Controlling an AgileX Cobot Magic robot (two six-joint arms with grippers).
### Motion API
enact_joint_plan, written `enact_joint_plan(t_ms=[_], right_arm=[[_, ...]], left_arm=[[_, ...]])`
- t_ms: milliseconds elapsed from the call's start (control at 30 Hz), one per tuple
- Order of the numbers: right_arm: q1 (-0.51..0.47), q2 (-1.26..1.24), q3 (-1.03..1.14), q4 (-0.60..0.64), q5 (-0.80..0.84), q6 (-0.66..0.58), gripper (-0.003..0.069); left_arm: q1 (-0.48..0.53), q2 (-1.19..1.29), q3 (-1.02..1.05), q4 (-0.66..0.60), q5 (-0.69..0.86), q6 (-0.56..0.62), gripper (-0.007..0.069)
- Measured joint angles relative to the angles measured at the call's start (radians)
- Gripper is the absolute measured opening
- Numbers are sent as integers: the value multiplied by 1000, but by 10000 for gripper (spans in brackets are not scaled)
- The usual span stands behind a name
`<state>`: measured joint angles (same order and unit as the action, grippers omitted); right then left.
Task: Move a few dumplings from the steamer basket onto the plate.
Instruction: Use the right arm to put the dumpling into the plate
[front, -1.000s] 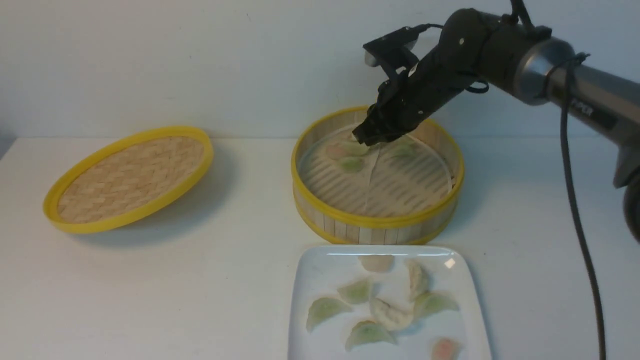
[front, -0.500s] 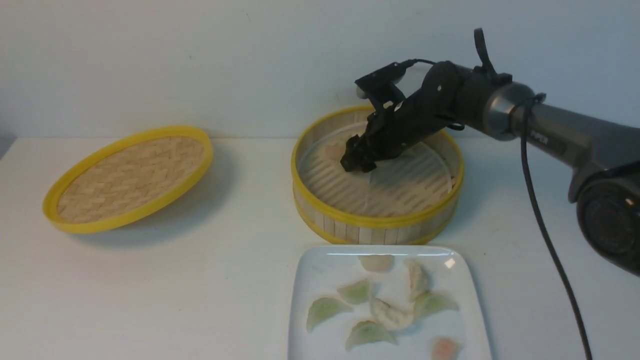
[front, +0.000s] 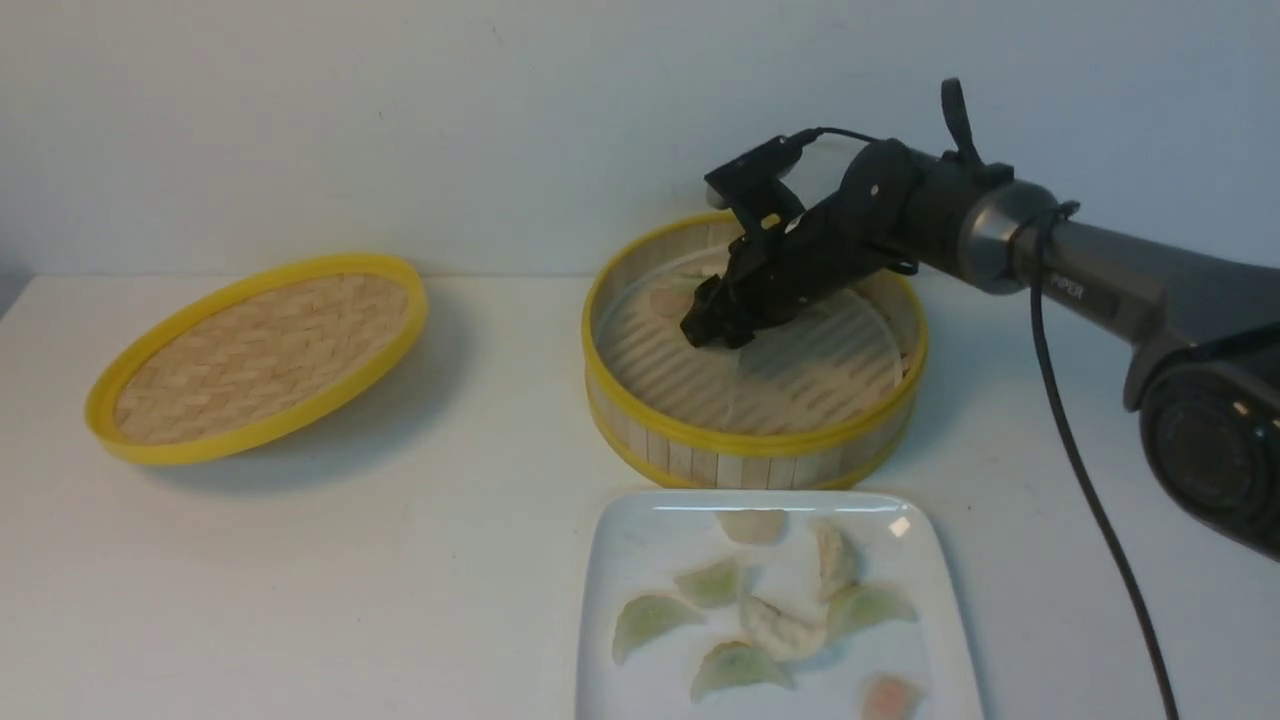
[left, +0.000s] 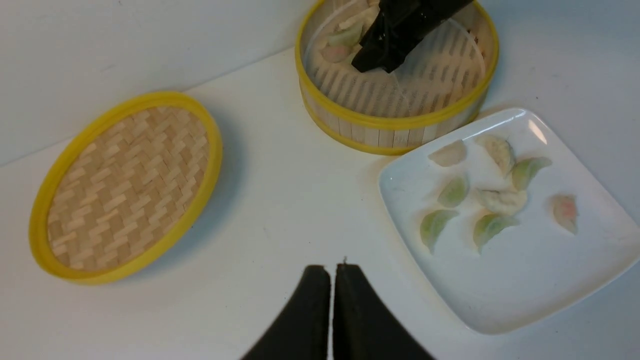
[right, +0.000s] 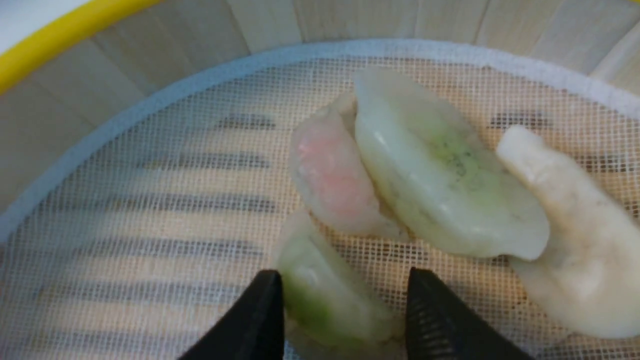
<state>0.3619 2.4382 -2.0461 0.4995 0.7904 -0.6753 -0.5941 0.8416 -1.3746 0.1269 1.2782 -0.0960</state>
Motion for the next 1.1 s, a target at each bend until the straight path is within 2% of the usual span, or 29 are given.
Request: enact_joint_plan(t_ms=[67, 167, 200, 267, 333, 467, 733, 900, 1000, 1100], right_arm=[[0, -10, 0, -24, 31, 12, 289], [0, -59, 1, -131, 131, 120, 288], [0, -83, 1, -163, 158, 159, 261], [0, -147, 1, -208, 219, 222, 104], [0, -199, 1, -226, 269, 246, 38], [0, -288, 1, -236, 406, 259, -6], [0, -386, 1, -236, 456, 227, -9], [0, -350, 1, -178, 458, 239, 13], [1, -290, 1, -154, 415, 225, 72], [1, -223, 1, -154, 303, 198, 184]], left_arm=[[0, 0, 0, 0, 0, 0, -6], [0, 0, 0, 0, 0, 0, -6], [0, 0, 0, 0, 0, 0, -6], [0, 0, 0, 0, 0, 0, -6], [0, 0, 0, 0, 0, 0, -6], [0, 0, 0, 0, 0, 0, -6], [0, 0, 0, 0, 0, -1, -6], [0, 0, 0, 0, 0, -1, -6], [0, 0, 0, 0, 0, -1, -6], [0, 0, 0, 0, 0, -1, -6]])
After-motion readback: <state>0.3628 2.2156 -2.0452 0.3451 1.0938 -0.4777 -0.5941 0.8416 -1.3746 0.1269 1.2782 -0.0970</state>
